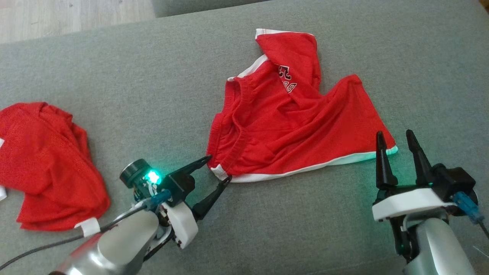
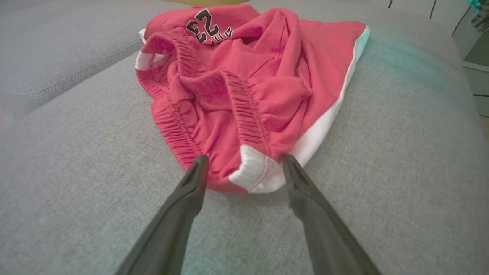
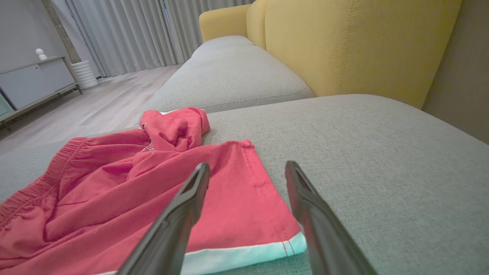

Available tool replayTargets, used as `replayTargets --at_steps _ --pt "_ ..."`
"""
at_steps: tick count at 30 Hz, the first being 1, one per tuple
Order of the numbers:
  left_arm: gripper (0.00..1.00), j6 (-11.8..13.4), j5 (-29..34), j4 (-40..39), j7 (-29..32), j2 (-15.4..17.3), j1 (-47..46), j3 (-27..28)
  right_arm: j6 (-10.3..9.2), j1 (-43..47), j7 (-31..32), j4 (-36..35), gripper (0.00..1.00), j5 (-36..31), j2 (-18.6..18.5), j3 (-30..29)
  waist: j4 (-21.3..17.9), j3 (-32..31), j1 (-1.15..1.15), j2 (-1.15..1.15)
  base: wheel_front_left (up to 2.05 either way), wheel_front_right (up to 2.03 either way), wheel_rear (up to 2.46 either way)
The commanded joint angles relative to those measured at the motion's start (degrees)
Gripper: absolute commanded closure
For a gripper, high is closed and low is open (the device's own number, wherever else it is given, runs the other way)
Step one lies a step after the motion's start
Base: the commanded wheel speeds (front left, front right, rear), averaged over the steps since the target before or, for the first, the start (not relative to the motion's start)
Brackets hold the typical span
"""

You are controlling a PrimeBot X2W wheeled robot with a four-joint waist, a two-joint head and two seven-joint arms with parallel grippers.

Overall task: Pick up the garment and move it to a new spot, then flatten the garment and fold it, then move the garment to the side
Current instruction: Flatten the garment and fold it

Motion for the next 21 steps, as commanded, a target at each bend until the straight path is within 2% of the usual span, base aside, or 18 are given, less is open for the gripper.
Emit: replayTargets --at_steps 1,2,3,4,7,13,21 --pt "0.00 0.1 -0.8 -0.5 -0.8 1.4 -2.9 0.8 0.30 -1.8 -0.6 -1.3 0.00 0.5 -0.2 1.4 -0.1 0.0 0.00 0.00 0.00 0.00 0.00" --pt "0.01 0.1 -1.4 -0.3 -0.8 1.4 -3.1 0.3 0.30 -1.8 -0.6 -1.2 0.00 0.5 -0.2 1.3 -0.1 0.0 0.00 0.00 0.00 0.00 0.00" --pt "0.57 0.1 -1.8 -0.1 -0.9 1.3 -3.3 -0.1 0.30 -1.8 -0.6 -1.0 0.00 0.4 -0.2 1.3 -0.1 0.0 0.00 0.00 0.00 0.00 0.00" --pt "1.00 0.1 -2.2 0.2 -0.9 1.2 -3.5 -0.6 0.30 -1.8 -0.6 -0.8 0.00 0.3 -0.2 1.2 -0.1 0.0 0.00 0.00 0.00 0.00 0.00" --pt "1.00 0.1 -3.6 0.6 -1.3 1.0 -4.0 -1.3 0.30 -1.8 -0.6 0.5 0.00 -0.1 -0.2 1.0 0.0 -0.1 0.00 0.00 0.00 0.00 0.00" --pt "1.00 0.8 -6.6 0.0 -2.6 -0.2 -3.2 2.9 0.30 -2.8 0.8 6.8 0.00 -4.0 -0.2 -2.3 1.1 -0.5 0.00 0.00 0.00 0.00 0.00" --pt "1.00 0.9 -5.7 -1.8 -2.7 -1.2 -1.6 5.1 0.30 -4.4 3.7 11.3 0.00 -6.8 -0.2 -5.3 2.3 -0.5 0.00 0.00 0.00 0.00 0.00"
